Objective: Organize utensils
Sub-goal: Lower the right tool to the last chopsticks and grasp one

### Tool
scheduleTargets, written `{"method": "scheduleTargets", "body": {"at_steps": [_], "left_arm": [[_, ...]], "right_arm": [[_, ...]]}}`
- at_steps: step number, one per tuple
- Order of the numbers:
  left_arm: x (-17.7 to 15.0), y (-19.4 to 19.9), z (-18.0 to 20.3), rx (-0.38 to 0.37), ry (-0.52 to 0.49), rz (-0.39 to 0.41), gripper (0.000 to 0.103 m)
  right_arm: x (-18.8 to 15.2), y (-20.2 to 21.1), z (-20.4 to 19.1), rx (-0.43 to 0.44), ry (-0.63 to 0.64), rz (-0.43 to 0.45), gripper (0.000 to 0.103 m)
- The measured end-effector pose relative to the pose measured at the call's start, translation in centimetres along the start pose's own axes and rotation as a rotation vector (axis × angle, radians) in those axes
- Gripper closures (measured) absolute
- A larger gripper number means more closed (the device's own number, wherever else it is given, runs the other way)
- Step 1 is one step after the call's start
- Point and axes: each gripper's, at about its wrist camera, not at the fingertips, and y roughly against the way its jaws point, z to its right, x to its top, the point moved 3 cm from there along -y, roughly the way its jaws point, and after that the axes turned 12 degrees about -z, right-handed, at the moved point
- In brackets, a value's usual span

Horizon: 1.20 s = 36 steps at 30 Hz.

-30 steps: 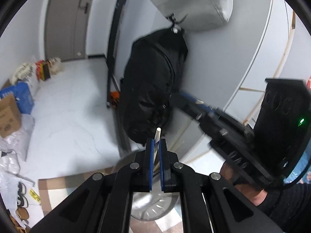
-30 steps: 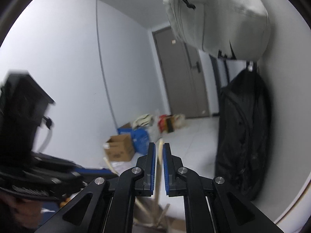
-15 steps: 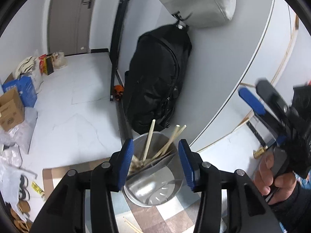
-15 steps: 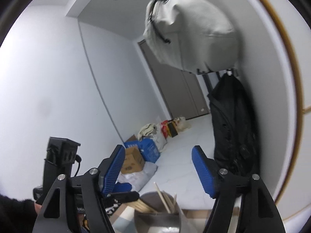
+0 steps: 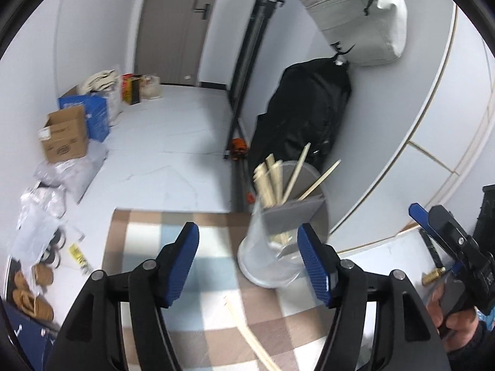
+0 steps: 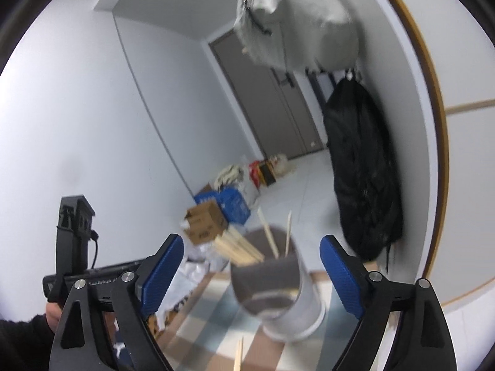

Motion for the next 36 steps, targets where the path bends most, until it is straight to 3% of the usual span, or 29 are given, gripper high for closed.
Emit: {"method": "scheduleTargets", "body": {"at_steps": [3,10,15,17,18,21,23,32,36], "left_arm": [[-1.6,-0.7,-1.3,0.027,0.055,-0.004,0.032],[-4.8,-2.2,-4.2,0.067,0.147,-0.045,0.032],[-5.7,-2.1,-6.6,0.108,0.178,-0.041,0.031],[-6.1,-2.0,-7.4,0.128,0.197,-0.038,0.031],[-6.2,-2.1,-8.0,0.117,0.218,-0.044,0.031],[-6.8,-2.3,-8.8,0.111,0.228,-0.056,0.031],[-7.1,-2.4,-8.8,0.113,0.222,-0.061,0.031],[-7.6,-2.6,-9.7,0.086,0.246,-0.096,0.031],[-7.5,-2.7,-9.9,0.073,0.266,-0.102,0.031]], "right_arm": [[-1.7,-1.5,-0.9,-0.01,0.022,-0.08,0.011],[-6.2,-6.8,-3.2,-0.024,0.105,-0.327,0.013],[-9.6,-11.3,-3.7,-0.077,0.132,-0.505,0.039],[-10.9,-13.4,-3.6,-0.082,0.135,-0.577,0.057],[-11.5,-14.5,-3.7,-0.096,0.145,-0.611,0.059],[-12.8,-16.9,-3.6,-0.124,0.162,-0.656,0.069],[-13.3,-18.2,-3.5,-0.15,0.173,-0.671,0.081],[-14.3,-21.1,-3.0,-0.228,0.238,-0.711,0.083],[-14.1,-22.0,-3.7,-0.294,0.265,-0.725,0.093]]}}
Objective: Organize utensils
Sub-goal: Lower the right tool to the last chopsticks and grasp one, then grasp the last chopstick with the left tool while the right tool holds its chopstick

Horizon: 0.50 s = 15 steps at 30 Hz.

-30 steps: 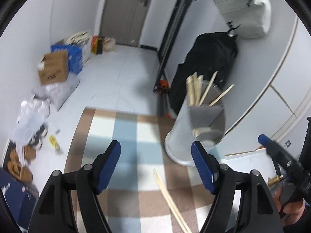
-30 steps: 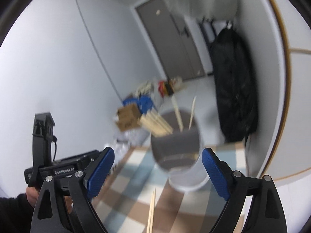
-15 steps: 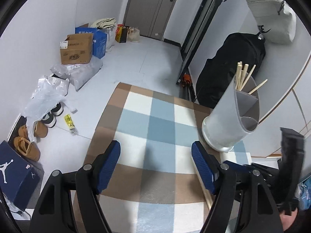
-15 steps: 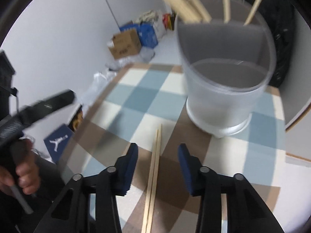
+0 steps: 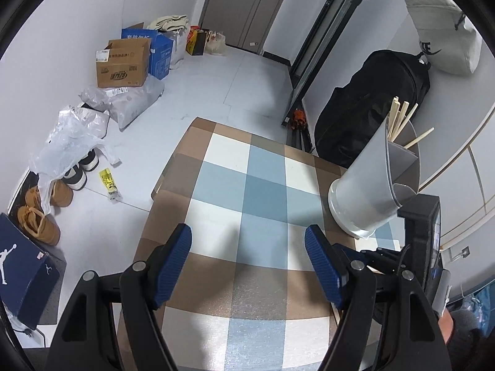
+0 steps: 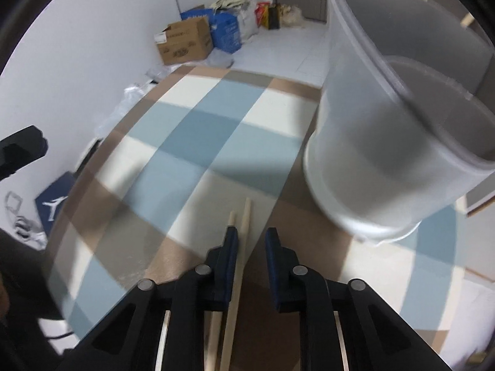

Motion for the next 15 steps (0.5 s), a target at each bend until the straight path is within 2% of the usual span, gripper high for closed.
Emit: {"method": "scheduleTargets", "body": {"at_steps": [4,7,15], "left_arm": [[0.1,-0.2,-0.2,-0.006,0.011,-0.013,0.031],[0.0,-0.4,-0.1,-0.007,0.011,-0.022,0.031],[-0.2,-0.5,0.1,0.002,-0.006,-0.032,0.031]], "right_arm": [[-0.2,0.1,0.0,-0.021,0.015,-0.008,0.095],[0.0,0.2,0.4,-0.006,-0.003,-0.023,0.095],[1.5,0.1,0.0,0.0,-0.004,-0.037,0.091]]}}
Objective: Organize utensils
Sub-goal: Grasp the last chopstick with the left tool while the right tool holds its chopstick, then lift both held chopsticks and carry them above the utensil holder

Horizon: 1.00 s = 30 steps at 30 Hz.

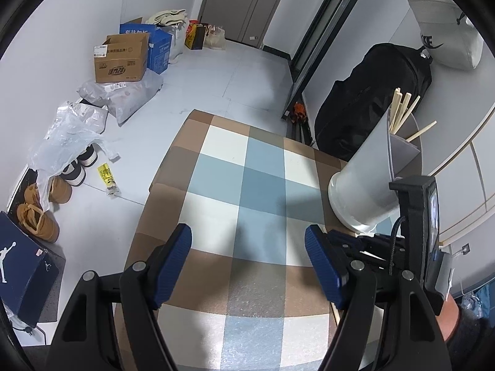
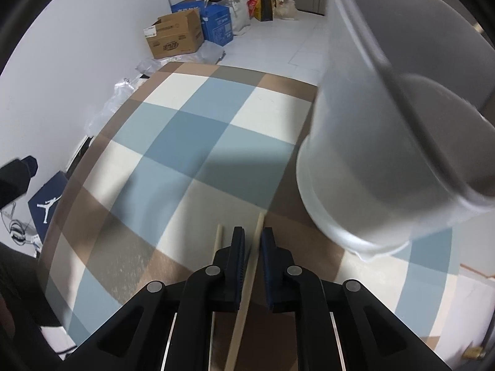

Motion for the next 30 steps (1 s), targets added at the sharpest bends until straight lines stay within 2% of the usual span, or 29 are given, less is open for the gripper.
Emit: {"method": "scheduleTargets", "body": {"at_steps": [3,7,13,19,23,26,28,29,30], "left_arm": [[0.0,-0.3,-0.3,-0.008,0.012,-0.018,0.031],[-0.2,-0.8,-0.2,-0.014,0.013,-0.04,0.032],[-1.2,-2.6,1.9,-0.035,-0.057,-0.132,0.032],[-1.8,-4.8,5.3,-0.023,-0.103,-0.235,0.032],[-1.8,-5.9,7.1,-0.013,-0.096,-0.283,0.032],[-1.7,-7.2,7.8,0.013,-0.056,-0.33,0.032],[-1.7,-7.8,8.0,0.029,-0.037,-0.357,0.04],[-1.8,-8.3,8.3,0.042,-0.035,-0.383,0.049],[-1.8,-8.4,8.8,0.078,-0.046,-0.385,0.05]], "right_arm": [[-0.3,0.3,-0.1,-0.01,0.014,0.003,0.098],[-0.9,1.3,0.4,0.007,-0.008,0.05,0.099],[-3.0,6.3,1.7,0.041,-0.054,0.227,0.099],[-5.3,12.5,3.5,0.071,-0.102,0.424,0.099],[-6.7,16.2,4.7,0.068,-0.124,0.571,0.099],[-7.2,17.4,5.5,0.072,-0.144,0.632,0.099],[-7.6,18.1,6.4,0.089,-0.168,0.657,0.099],[-7.9,18.3,6.8,0.095,-0.181,0.666,0.099],[-8.1,18.5,7.2,0.1,-0.194,0.675,0.099]]}}
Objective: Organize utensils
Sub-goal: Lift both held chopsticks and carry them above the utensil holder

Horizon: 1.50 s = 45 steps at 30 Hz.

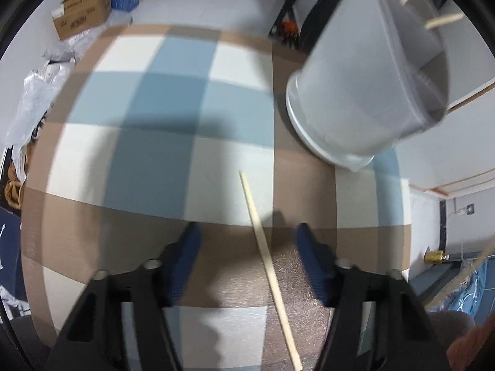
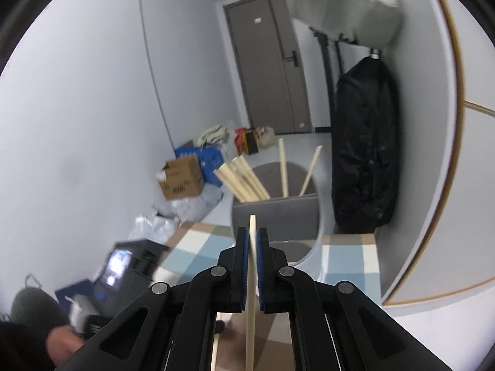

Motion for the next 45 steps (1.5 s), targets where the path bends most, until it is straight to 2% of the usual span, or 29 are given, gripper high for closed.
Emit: {"method": "scheduleTargets", "body": {"at_steps": [1,2,4,5,7,8,9,12,15,20,24,30,32,33,39,45], "left_arm": [[-0.1,0.0,0.3,0.026,-0.008,0.003,0.054],[0.0,-0.2,0.7,0.036,-0.01,-0.009,0.063],[0.1,-0.2,0.9,0.072,0.011,-0.01,0.066],[0.1,-0.2,1.0,0.105,0.024,-0.007,0.071],[0.1,-0.3,1.0,0.161,0.036,0.004,0.087],[0.1,-0.2,0.9,0.182,0.036,0.013,0.099],[0.1,-0.2,0.7,0.168,0.039,0.022,0.101],[-0.3,0.3,-0.5,0.11,0.068,0.06,0.102],[-0.9,1.6,-1.8,0.1,0.078,0.138,0.102],[-2.6,5.1,-2.9,0.028,0.073,0.269,0.102],[-3.3,7.5,-2.5,-0.024,0.065,0.344,0.102],[-4.1,12.1,0.7,-0.133,0.049,0.513,0.102],[-2.3,12.4,1.3,-0.142,0.011,0.552,0.102],[-2.3,13.0,1.8,-0.136,-0.012,0.569,0.103],[-0.7,13.7,1.1,-0.128,-0.081,0.605,0.103],[-1.6,15.6,2.1,-0.119,-0.138,0.629,0.103]], "right_arm": [[0.1,0.3,0.4,0.002,-0.015,0.01,0.099],[0.1,0.6,0.6,0.004,-0.023,0.016,0.099],[0.4,1.2,0.9,0.003,-0.031,0.035,0.099],[0.5,1.3,0.9,0.007,-0.033,0.043,0.099],[0.6,2.0,0.9,0.008,-0.028,0.064,0.099],[0.8,2.3,0.9,0.011,-0.029,0.074,0.099],[0.7,2.3,1.1,0.013,-0.032,0.079,0.099],[0.7,2.8,1.5,0.015,-0.043,0.09,0.099],[0.7,2.9,1.9,0.015,-0.055,0.095,0.099],[0.8,3.5,1.8,0.015,-0.06,0.115,0.099],[1.0,3.7,1.9,0.021,-0.072,0.125,0.099],[2.3,4.1,1.9,0.038,-0.079,0.144,0.099],[2.9,4.3,1.8,0.039,-0.075,0.16,0.099],[3.2,4.5,1.8,0.042,-0.076,0.164,0.099],[4.4,4.8,1.7,0.049,-0.078,0.182,0.099],[5.4,5.2,1.5,0.049,-0.067,0.202,0.099]]}}
